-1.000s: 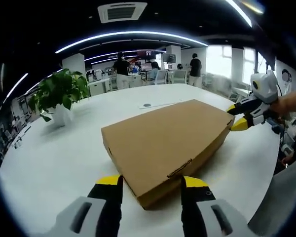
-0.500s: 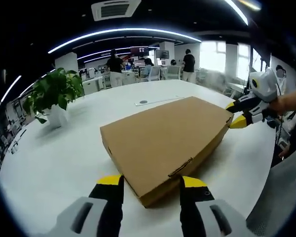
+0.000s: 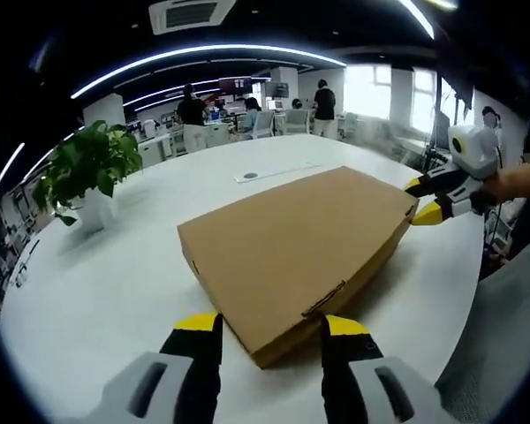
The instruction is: Operate the shoe box by opening the lid, removing the specified soft item, and placing it in the target area until the item is outside and the box remains undamaged.
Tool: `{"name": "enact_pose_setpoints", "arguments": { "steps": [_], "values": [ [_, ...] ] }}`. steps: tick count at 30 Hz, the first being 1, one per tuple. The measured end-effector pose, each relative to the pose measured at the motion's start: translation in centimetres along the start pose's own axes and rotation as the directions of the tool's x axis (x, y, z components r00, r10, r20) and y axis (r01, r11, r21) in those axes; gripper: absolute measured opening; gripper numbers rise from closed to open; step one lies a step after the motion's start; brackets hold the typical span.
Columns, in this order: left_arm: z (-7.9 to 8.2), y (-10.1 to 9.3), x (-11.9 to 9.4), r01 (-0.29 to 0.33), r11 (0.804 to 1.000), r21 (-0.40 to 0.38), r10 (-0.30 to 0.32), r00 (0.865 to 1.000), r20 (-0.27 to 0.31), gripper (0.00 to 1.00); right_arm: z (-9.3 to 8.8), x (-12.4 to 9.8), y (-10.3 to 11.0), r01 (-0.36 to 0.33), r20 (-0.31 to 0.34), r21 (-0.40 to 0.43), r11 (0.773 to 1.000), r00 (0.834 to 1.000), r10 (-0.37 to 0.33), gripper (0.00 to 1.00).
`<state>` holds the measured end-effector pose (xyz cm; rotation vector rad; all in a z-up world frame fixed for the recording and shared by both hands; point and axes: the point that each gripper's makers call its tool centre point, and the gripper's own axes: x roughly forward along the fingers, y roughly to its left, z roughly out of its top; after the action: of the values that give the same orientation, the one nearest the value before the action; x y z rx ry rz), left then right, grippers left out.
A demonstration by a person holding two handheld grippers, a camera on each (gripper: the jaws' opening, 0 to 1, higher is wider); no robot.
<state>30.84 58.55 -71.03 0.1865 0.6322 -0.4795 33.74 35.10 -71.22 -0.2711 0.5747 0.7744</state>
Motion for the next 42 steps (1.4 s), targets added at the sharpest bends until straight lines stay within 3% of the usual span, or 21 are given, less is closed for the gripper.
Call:
{"name": "enact_pose_setpoints", "arguments": {
  "steps": [20,42],
  "values": [
    [-1.6,1.6,-2.1,0.056,0.997,0.045,-0.054,0.998,-0.024,0.44,-0.3,-0.7,4.2,0.027,0.009,0.037,0.999,1.000,-0.027,0.34],
    [-3.3,1.5,-5.2,0.080,0.995,0.063,-0.077,0.996,-0.052,0.44,-0.6,-1.5,8.3,0.015,0.027,0.042,0.999,1.000,-0.016,0.32]
  ]
}}
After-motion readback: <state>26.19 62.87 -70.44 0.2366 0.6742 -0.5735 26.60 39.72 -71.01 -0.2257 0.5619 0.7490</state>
